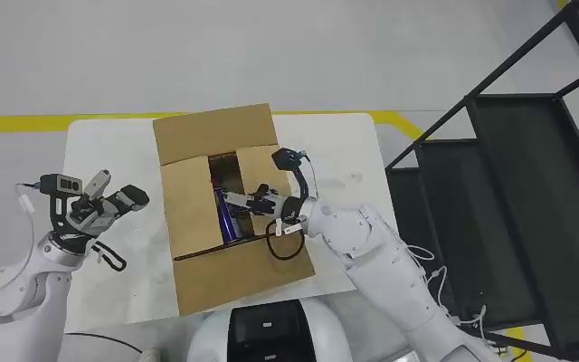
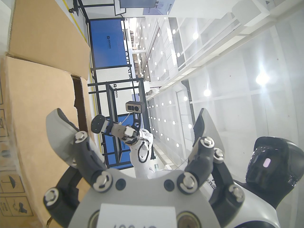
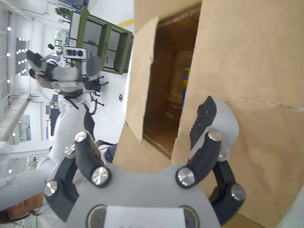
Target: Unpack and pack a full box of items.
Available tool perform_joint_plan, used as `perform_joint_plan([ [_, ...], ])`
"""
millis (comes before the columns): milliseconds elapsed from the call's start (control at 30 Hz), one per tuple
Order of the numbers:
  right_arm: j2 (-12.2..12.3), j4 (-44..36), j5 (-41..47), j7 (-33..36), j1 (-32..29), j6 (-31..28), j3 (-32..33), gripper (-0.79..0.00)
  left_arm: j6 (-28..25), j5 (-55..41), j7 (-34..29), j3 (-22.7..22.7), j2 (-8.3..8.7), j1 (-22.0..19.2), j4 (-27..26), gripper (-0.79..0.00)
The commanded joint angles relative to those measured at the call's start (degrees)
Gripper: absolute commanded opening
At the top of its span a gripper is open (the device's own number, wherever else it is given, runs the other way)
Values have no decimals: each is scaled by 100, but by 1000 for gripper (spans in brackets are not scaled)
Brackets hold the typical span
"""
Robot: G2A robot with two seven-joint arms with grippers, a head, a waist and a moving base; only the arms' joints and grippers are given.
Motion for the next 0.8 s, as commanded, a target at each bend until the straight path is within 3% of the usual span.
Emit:
perform_joint_plan([
  [0,71,-241,155,201,-231,-138,365,0,0,0,-1,1,0,-1,1,0],
  [167,266,-1002,-217,699,-982,410,1275,0,0,0,-1,1,0,-1,1,0],
  [367,405,-1330,-258,1187,-1944,838,1926,0,0,0,-1,1,0,-1,1,0],
  [533,450,-1290,67,1451,-2400,668,1923,0,0,0,-1,1,0,-1,1,0],
  [767,454,-1177,268,1425,-2379,688,1495,0,0,0,-1,1,0,-1,1,0],
])
